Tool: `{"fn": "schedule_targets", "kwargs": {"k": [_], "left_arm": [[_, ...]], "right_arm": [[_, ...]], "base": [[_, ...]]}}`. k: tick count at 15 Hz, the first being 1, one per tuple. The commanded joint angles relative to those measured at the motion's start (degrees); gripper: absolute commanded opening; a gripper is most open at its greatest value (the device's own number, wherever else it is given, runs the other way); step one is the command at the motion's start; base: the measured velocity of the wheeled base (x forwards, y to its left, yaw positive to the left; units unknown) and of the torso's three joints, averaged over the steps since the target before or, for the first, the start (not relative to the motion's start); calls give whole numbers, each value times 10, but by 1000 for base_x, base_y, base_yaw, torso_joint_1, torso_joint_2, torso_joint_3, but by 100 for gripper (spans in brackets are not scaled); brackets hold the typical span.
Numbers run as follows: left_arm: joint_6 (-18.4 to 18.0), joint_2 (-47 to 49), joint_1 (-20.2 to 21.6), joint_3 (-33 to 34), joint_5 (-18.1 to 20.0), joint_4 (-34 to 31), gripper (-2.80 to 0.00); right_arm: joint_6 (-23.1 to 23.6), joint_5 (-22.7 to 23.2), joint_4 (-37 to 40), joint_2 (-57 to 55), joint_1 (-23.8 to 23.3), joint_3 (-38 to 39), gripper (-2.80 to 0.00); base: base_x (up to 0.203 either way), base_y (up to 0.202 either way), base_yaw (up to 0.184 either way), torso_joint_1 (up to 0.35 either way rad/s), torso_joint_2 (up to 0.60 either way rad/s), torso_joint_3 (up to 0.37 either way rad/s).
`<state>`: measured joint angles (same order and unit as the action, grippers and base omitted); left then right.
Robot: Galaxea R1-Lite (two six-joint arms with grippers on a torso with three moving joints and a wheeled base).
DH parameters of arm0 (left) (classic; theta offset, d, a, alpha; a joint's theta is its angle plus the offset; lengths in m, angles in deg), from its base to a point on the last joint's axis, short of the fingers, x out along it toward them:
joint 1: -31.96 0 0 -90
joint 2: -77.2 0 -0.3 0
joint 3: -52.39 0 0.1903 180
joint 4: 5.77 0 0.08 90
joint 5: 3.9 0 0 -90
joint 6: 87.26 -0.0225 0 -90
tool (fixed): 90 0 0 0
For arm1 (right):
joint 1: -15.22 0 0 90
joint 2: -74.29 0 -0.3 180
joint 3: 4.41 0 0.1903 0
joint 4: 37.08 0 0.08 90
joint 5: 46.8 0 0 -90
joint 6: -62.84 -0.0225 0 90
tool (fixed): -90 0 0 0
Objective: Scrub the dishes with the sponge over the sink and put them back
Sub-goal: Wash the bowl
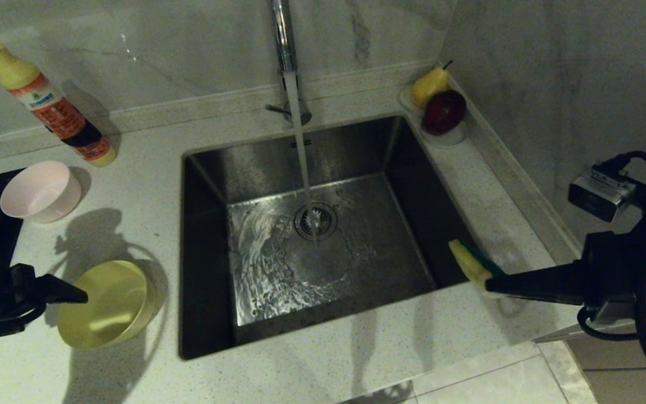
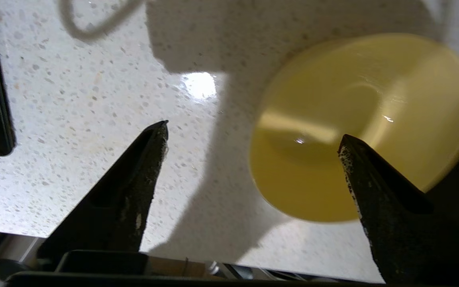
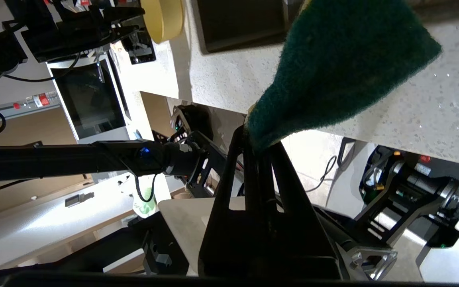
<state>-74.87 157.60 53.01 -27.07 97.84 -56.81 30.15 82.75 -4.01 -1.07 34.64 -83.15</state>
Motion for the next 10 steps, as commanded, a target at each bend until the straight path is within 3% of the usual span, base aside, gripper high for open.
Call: {"fn": "schedule_targets", "kwargs": {"k": [1,5,10], "left_arm": [[0,12,-1,20,-9,23,0],[2,41,-2,39,-38,85,0],[8,62,-16,43,-42,97,0]], "right_arm": [[-2,2,1,-6,0,1,-280],[-3,0,-2,-5,-1,3,-280],[-2,2,-2,-8,-1,7,-280]], "base": [[0,0,0,0,0,0],[0,0,0,0,0,0],[0,0,0,0,0,0]]}}
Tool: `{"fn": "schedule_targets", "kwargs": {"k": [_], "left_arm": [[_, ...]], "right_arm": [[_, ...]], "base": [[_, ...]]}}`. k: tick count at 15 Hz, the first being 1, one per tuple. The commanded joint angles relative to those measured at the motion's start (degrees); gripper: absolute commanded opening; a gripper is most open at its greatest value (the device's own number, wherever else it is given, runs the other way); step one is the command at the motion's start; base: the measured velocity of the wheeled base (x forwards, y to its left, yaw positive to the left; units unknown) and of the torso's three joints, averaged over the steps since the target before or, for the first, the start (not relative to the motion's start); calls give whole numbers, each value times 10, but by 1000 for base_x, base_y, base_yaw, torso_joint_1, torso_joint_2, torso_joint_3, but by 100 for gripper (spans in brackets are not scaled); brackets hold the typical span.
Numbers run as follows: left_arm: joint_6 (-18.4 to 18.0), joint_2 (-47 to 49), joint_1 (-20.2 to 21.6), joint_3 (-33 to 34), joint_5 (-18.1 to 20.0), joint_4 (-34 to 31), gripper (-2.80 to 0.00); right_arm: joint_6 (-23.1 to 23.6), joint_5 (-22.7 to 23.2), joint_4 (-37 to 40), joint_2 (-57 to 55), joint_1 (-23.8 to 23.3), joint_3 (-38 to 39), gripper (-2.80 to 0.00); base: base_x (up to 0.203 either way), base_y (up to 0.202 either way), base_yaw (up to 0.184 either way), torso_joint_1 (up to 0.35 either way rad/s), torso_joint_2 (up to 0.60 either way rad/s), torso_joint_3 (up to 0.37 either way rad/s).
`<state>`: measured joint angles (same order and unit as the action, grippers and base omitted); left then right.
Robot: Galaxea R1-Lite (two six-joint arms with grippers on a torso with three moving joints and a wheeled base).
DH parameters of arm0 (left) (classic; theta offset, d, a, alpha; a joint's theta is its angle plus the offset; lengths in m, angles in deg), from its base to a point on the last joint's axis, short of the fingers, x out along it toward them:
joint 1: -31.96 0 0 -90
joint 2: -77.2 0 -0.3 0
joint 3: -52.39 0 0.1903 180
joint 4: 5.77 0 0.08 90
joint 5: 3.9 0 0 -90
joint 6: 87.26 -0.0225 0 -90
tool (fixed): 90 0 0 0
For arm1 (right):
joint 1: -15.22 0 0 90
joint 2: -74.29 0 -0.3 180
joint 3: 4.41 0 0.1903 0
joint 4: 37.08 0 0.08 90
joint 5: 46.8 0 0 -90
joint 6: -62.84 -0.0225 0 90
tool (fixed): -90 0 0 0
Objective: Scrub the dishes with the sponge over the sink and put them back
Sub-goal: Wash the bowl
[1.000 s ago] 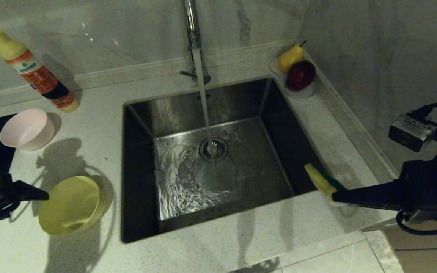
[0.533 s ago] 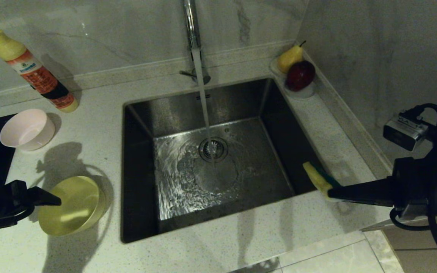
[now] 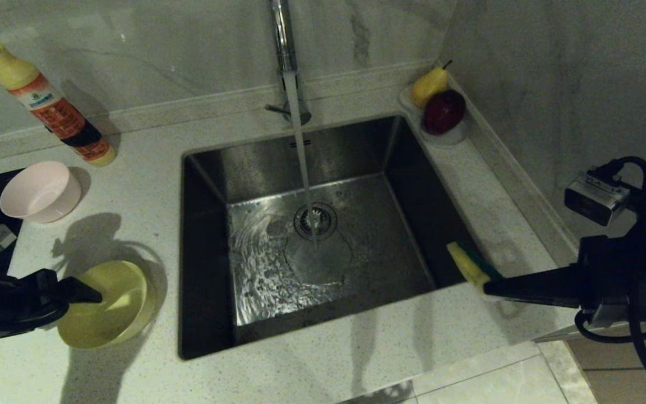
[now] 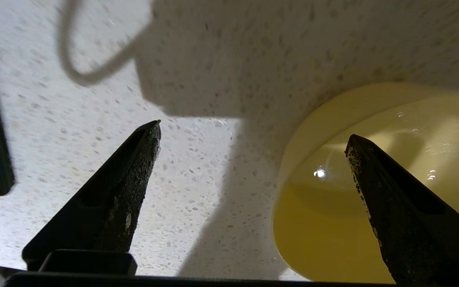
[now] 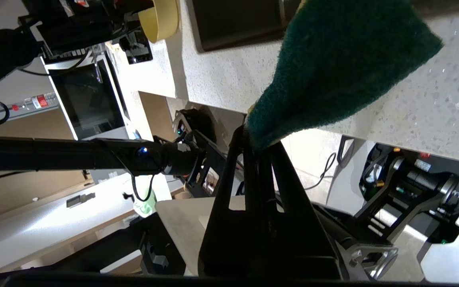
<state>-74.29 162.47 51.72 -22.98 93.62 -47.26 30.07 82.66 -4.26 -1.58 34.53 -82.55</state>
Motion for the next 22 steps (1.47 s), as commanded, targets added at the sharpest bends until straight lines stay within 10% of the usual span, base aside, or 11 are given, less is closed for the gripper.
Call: {"fn": "schedule_targets", "kwargs": {"k": [1,8,9,22], "left_arm": [[3,14,-3,4,0,6,0],[2,21,-3,15,-25,19,0],[2,24,-3,15,-29,19,-280],[60,12,7,-4,-43,18,-280]], "right_arm": [[0,3,0,-6,0,1,-280],[1,4,0,-5,0,2,-280],[2,4,0,-3,0,4,-280],[1,4,0,27,0,32,-280]], "base": [[0,0,0,0,0,0],[0,0,0,0,0,0],[0,0,0,0,0,0],[0,0,0,0,0,0]]}}
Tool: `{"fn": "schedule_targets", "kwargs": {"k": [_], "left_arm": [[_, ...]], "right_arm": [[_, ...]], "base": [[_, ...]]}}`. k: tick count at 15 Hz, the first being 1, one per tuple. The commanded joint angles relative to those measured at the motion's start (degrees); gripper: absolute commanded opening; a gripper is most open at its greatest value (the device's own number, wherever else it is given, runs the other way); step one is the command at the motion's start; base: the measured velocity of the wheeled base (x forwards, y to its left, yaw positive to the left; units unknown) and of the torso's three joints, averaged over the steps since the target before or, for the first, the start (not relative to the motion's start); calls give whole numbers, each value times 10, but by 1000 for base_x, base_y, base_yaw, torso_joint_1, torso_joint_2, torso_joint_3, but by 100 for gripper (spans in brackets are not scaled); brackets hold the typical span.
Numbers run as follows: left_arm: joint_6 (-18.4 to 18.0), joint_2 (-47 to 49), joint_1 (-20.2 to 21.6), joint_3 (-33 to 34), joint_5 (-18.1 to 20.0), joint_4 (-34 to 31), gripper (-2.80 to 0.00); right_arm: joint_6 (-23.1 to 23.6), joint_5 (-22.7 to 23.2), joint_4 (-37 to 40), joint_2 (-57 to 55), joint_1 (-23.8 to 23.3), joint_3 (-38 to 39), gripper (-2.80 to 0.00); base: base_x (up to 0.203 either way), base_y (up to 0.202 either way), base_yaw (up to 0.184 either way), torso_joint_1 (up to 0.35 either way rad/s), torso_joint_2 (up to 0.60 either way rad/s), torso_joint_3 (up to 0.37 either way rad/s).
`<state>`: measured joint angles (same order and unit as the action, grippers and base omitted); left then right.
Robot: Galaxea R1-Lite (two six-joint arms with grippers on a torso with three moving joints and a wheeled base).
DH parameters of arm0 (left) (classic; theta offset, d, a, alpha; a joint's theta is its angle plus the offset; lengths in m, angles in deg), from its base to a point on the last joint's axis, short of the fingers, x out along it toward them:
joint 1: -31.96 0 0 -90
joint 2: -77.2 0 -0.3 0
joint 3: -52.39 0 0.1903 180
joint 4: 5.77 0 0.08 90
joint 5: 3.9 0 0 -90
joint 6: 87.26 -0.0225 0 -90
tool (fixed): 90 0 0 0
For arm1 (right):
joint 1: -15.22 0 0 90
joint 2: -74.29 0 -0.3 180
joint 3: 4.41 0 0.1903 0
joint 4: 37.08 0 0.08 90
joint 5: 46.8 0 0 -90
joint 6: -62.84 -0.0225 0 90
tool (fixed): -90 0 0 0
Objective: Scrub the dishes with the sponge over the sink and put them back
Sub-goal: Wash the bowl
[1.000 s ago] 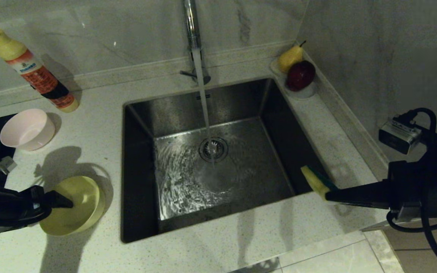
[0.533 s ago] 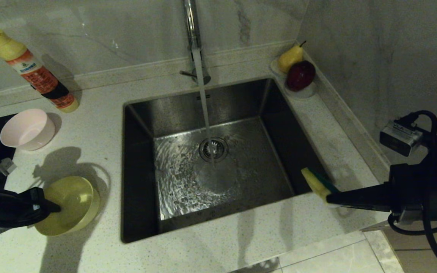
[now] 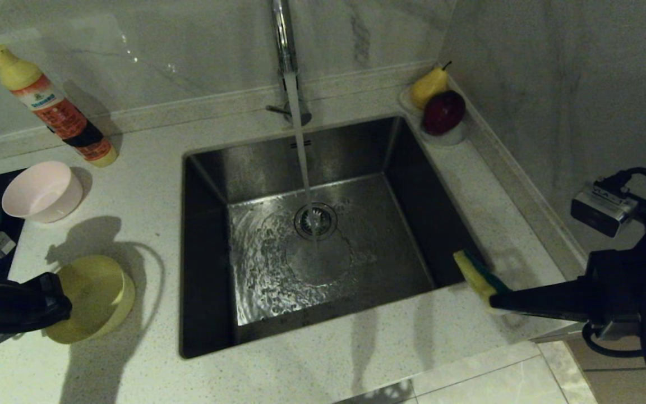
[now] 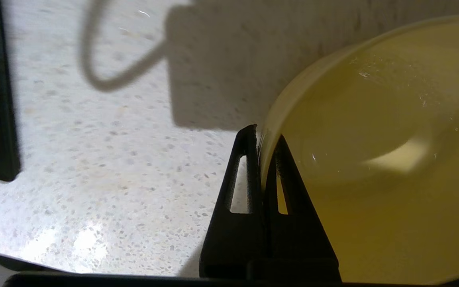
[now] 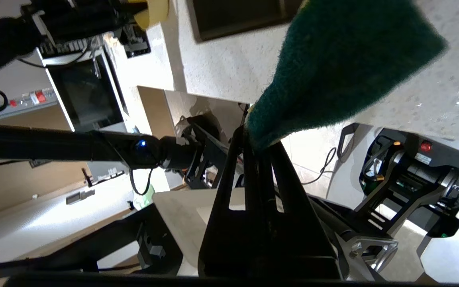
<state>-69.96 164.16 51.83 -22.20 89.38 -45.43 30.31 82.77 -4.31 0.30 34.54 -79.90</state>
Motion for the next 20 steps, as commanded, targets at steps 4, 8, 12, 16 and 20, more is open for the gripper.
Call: {"fn": "schedule_targets", "kwargs": {"k": [4,8,12,16,20], "left_arm": [[141,-37,1,-96,8,-5,-280],[196,-38,-87,-152,3,-6,-280],[252,30,-251,-220,-93,-1,-280],[281,105,-369,-295,-150,-1,-280],[320,156,-414,-327,-152,0,-280]], "right_arm": [[-2,3,1,12,2,20,-280],[-2,4,0,15,3,20,-280],[0,5,0,9,2,23,-280],[1,3,-29,13,3,42,-280],[1,3,-38,7,3,50,-280]], "base": [[0,0,0,0,0,0],[0,0,0,0,0,0],[0,0,0,0,0,0],[0,0,0,0,0,0],[0,0,0,0,0,0]]}}
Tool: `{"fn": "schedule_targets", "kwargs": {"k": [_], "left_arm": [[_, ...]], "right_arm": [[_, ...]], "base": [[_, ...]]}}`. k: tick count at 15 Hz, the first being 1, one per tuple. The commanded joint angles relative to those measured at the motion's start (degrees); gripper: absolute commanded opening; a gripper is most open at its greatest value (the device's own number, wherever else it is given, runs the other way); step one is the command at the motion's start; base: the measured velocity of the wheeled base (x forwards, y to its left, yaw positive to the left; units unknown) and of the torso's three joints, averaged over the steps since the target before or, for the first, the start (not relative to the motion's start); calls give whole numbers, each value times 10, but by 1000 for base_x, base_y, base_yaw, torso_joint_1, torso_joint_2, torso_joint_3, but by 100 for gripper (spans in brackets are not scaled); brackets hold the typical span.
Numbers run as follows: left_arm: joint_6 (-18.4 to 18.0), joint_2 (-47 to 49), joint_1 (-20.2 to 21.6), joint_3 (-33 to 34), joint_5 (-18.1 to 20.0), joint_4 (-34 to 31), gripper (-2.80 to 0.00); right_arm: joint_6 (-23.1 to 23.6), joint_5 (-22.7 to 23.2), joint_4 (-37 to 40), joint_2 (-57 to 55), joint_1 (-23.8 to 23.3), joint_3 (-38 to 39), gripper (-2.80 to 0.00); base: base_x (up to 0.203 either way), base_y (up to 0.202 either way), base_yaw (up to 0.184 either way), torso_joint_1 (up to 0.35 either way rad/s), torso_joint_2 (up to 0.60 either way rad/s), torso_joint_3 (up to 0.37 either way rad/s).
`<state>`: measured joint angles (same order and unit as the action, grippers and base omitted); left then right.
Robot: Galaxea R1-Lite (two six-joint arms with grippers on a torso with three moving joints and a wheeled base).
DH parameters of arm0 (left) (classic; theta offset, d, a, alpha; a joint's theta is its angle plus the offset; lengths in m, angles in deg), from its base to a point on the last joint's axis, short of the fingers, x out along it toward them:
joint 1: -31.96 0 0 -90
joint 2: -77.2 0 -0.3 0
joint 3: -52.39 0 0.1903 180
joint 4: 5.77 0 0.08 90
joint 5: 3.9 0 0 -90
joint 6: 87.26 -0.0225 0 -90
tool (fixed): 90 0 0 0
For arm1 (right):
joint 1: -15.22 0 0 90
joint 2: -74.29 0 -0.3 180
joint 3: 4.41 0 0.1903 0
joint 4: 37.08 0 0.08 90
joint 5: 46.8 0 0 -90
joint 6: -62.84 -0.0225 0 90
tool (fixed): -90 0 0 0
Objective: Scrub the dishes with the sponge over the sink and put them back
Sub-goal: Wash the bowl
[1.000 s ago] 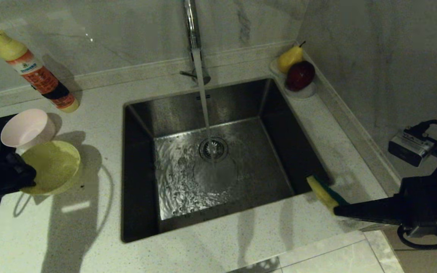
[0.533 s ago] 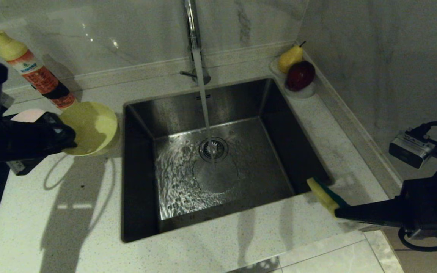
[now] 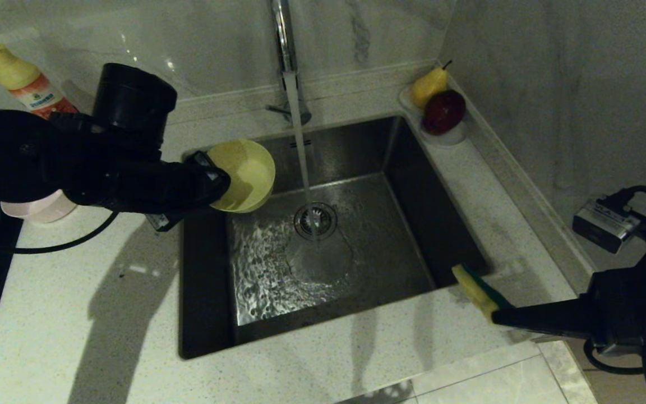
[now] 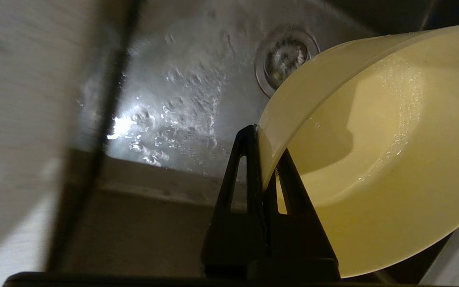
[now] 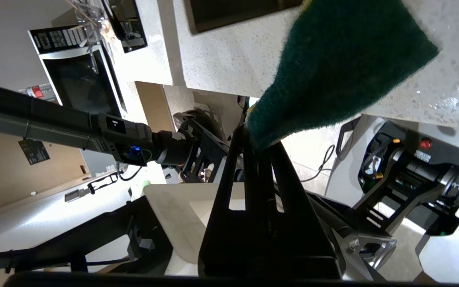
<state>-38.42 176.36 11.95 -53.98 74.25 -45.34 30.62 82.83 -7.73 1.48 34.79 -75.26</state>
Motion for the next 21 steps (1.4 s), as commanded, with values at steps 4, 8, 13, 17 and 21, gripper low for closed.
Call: {"fn": "schedule_targets", "kwargs": {"k": [4,8,13,17,21], "left_arm": [[5,77,-37,-41,0,-1,-280],[5,106,-47,-57,1,-1,-280],[10,138,-55,-72,1,7,-280],[22,148,-62,-84,-1,6,-280],[23,146,-63,-89,-4,2,-280]], "right_arm": [[-2,4,-26,-3,2,13,-280],[-2,6,-28,-3,3,20,-280],[-1,6,-52,-12,3,24,-280],[0,6,-52,-6,2,25,-280],[-1,6,-52,-3,-1,29,-280]], "base": [[0,0,0,0,0,0],[0,0,0,0,0,0],[0,0,0,0,0,0],[0,0,0,0,0,0],[0,0,0,0,0,0]]}}
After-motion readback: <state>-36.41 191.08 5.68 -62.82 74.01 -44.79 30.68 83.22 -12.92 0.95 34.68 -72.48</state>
